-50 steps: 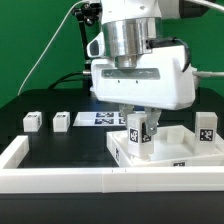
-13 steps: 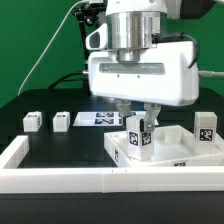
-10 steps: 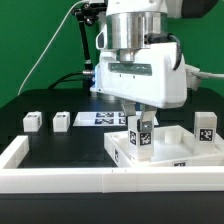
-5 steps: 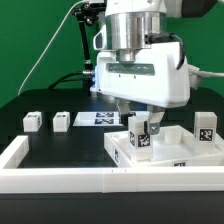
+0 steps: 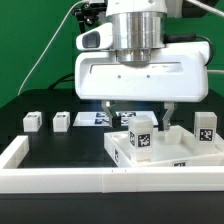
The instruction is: Assemble square table
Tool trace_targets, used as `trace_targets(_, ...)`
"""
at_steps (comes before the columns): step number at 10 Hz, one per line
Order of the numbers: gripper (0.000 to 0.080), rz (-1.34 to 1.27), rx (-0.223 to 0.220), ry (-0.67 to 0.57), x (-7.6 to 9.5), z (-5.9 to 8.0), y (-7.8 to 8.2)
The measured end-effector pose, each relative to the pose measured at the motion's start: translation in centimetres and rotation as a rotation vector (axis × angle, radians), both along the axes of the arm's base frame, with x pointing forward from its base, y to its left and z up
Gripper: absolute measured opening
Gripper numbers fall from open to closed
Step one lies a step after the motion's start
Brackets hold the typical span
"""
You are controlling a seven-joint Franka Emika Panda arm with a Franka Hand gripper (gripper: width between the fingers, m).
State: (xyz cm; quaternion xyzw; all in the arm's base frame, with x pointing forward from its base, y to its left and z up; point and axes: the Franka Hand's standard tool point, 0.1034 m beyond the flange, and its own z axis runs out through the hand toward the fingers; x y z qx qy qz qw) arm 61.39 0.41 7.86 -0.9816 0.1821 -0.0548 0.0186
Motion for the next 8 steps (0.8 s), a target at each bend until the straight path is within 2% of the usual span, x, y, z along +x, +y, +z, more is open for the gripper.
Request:
trace_targets(6, 0.0649, 0.452, -0.066, -0.001, -0.02, -0.03, 0.22)
trace_targets(8, 0.0388, 0.497, -0.071, -0.002, -0.03, -0.04, 0.08)
